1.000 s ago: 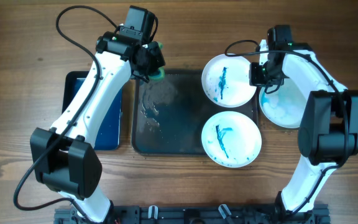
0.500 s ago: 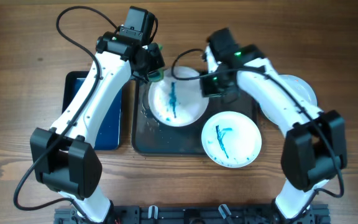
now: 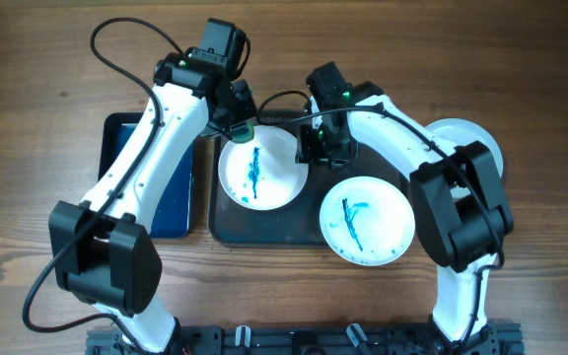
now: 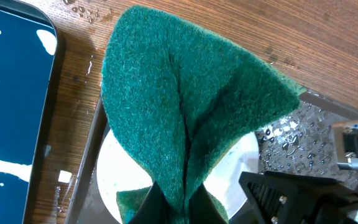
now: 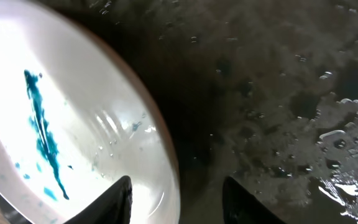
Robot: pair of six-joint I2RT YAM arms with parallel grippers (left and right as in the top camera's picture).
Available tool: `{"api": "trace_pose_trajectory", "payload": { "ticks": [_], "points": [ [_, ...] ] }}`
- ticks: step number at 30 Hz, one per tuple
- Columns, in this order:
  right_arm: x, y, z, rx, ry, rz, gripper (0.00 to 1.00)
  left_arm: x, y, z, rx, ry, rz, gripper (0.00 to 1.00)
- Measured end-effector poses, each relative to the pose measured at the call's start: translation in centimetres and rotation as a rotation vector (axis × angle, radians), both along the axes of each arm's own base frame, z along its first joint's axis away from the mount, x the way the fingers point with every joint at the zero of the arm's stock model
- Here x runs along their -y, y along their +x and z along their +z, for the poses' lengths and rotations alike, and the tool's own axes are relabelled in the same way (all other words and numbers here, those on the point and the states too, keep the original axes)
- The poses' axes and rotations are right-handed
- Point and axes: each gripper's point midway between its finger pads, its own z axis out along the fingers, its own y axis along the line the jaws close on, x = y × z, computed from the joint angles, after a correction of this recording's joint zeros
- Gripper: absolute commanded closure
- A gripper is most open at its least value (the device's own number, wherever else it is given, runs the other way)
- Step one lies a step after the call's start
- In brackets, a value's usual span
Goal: Clean dirty plates on tray and stack at the side
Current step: 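Grip the top-right plate rim with the right gripper, then scrub the held plate with the sponge in the left gripper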
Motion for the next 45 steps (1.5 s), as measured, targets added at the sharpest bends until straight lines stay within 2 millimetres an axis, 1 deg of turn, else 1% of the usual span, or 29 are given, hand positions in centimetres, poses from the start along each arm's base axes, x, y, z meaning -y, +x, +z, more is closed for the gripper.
{"api": "trace_pose_trajectory", "payload": {
  "ticks": [1, 3, 5, 6, 9, 13, 15, 17, 18, 22, 24, 26, 28, 31, 33, 36, 37, 39, 40, 41, 42, 43, 44, 45],
  "points": [
    [0.0, -0.1, -0.2, -0.014, 0.002, -0.030, 0.66, 0.0, 0.0, -0.1, -0.002, 0.001, 0.000, 0.96],
    [0.0, -0.6, -0.6, -0.044, 0.010, -0.067, 0.74, 0.0, -0.1, -0.1, -0.003, 0.001, 0.000, 0.96],
    [0.0, -1.0, -0.9, -0.062, 0.012, -0.087, 0.78, 0.0, -0.1, -0.1, -0.003, 0.001, 0.000, 0.96],
    [0.0, -1.0, -1.0, -0.066, 0.016, -0.096, 0.78, 0.0, -0.1, -0.1, -0.003, 0.001, 0.000, 0.96],
    [-0.5, -0.2, -1.2, -0.043, 0.043, -0.125, 0.96, 0.0, -0.1, -0.1, -0.003, 0.002, 0.000, 0.96],
    [-1.0, 0.1, -1.4, -0.028, 0.071, -0.133, 0.96, -0.2, -0.6, -0.4, -0.024, 0.009, 0.000, 0.96],
    [-1.2, 0.3, -1.4, -0.018, 0.077, -0.133, 0.96, -0.4, -1.0, -1.1, -0.044, 0.016, 0.000, 0.96],
    [-1.2, 0.3, -1.5, -0.019, 0.077, -0.133, 0.96, -0.7, -2.0, -2.4, -0.083, 0.029, 0.000, 0.96],
    [-1.2, 0.3, -1.5, -0.019, 0.076, -0.132, 0.96, -0.8, -2.3, -3.4, -0.093, 0.035, 0.001, 0.96],
    [-1.3, 0.4, -1.4, -0.016, 0.082, -0.128, 0.96, -1.1, -2.9, -6.5, -0.097, 0.046, -0.017, 0.96],
    [-1.3, 0.4, -1.4, -0.012, 0.083, -0.120, 0.96, -1.0, -2.6, -8.5, -0.065, 0.045, -0.051, 0.96],
    [-1.3, 0.3, -1.4, -0.012, 0.085, -0.113, 0.96, -1.0, -2.4, -9.4, -0.056, 0.046, -0.064, 0.96],
    [-1.3, 0.3, -1.4, -0.011, 0.084, -0.109, 0.96, -1.1, -2.9, -10.6, -0.087, 0.061, -0.083, 0.96],
    [-1.3, 0.3, -1.4, -0.011, 0.086, -0.105, 0.96, -1.3, -3.4, -13.4, -0.152, 0.088, -0.119, 0.96],
    [-1.3, 0.3, -1.4, -0.012, 0.086, -0.105, 0.96, -1.2, -3.4, -13.4, -0.155, 0.086, -0.126, 0.96],
    [-1.2, 0.3, -1.5, -0.012, 0.091, -0.096, 0.96, -0.6, -3.4, -13.5, -0.160, 0.048, -0.178, 0.96],
    [-0.9, 0.4, -1.5, -0.015, 0.090, -0.096, 0.96, 0.0, -3.3, -13.4, -0.152, 0.014, -0.215, 0.96],
    [0.1, 0.7, -1.4, -0.023, 0.097, -0.105, 0.96, 2.4, -2.8, -13.2, -0.119, -0.109, -0.319, 0.96],
    [0.4, 0.8, -1.5, -0.027, 0.097, -0.110, 0.96, 3.2, -2.7, -13.2, -0.107, -0.147, -0.349, 0.96],
    [0.7, 0.8, -1.5, -0.031, 0.102, -0.111, 0.96, 4.3, -2.5, -13.1, -0.090, -0.191, -0.387, 0.96],
    [0.8, 0.9, -1.5, -0.030, 0.105, -0.106, 0.95, 5.9, -2.5, -13.0, -0.071, -0.246, -0.437, 0.96],
    [0.8, 0.9, -1.5, -0.026, 0.109, -0.093, 0.96, 7.1, -2.8, -13.0, -0.064, -0.279, -0.473, 0.96],
    [0.8, 0.8, -1.4, -0.019, 0.112, -0.071, 0.96, 7.7, -2.7, -13.0, -0.053, -0.293, -0.490, 0.96],
    [0.8, 0.8, -1.4, -0.016, 0.115, -0.061, 0.96, 8.0, -2.6, -13.0, -0.048, -0.295, -0.485, 0.96]
  ]
}}
